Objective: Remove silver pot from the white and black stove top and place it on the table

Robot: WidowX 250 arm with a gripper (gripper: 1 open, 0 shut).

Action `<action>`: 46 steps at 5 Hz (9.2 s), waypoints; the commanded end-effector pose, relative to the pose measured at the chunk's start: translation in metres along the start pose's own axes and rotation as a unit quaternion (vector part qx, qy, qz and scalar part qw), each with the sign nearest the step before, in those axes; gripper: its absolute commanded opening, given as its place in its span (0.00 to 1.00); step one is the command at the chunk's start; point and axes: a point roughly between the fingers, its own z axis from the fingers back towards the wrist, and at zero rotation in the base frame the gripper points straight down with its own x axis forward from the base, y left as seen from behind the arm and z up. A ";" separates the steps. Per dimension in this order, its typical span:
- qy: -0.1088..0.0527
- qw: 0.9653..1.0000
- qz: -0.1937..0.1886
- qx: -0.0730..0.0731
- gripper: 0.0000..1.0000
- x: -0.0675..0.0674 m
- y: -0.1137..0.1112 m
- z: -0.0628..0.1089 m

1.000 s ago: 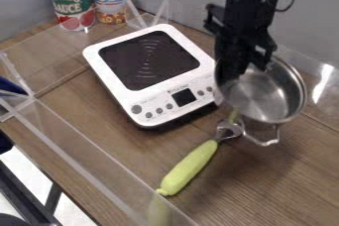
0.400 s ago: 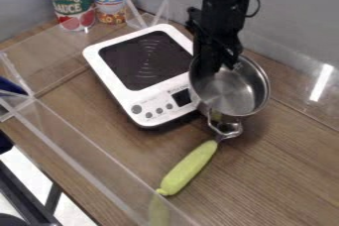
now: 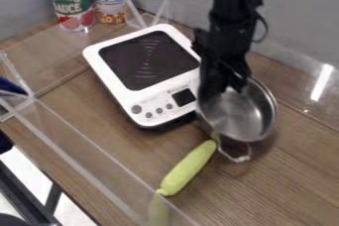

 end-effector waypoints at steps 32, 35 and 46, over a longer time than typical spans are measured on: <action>-0.113 0.954 -0.270 -0.060 1.00 -0.018 -0.109 0.033; -0.120 0.937 -0.319 -0.075 1.00 -0.028 -0.133 0.031; -0.091 0.964 -0.239 -0.077 1.00 -0.025 -0.140 0.019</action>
